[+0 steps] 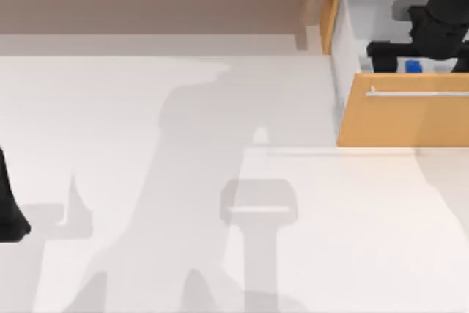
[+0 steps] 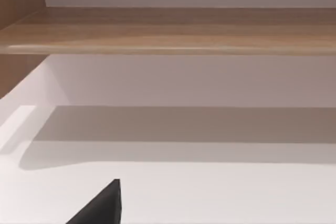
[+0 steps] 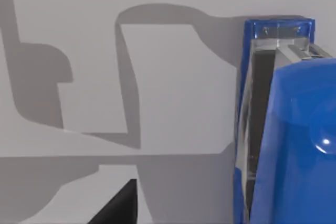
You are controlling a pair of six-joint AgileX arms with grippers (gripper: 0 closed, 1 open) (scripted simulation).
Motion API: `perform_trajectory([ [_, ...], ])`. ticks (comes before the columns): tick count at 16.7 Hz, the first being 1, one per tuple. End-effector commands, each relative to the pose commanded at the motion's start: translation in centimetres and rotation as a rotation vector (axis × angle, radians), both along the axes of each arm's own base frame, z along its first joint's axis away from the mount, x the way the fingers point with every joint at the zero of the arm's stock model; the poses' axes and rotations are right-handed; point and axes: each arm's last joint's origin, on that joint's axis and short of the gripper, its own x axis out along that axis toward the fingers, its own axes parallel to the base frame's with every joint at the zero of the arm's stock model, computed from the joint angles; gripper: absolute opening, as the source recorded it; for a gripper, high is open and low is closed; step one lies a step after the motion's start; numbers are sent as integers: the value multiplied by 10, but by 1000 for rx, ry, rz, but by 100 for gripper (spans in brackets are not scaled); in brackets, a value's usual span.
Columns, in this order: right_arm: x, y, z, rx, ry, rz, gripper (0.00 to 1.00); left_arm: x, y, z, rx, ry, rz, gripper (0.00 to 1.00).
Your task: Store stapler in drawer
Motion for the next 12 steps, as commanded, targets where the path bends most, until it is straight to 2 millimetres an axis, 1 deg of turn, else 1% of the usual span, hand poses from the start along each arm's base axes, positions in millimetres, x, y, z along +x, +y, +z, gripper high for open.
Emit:
perform_trajectory([
  [7, -1, 0, 2, 3, -7, 3, 100, 0, 0, 0, 0, 0, 0, 100],
  [9, -4, -2, 12, 17, -46, 11, 100, 0, 0, 0, 0, 0, 0, 100],
  [12, -12, -6, 39, 55, -190, 54, 100, 0, 0, 0, 0, 0, 0, 100],
])
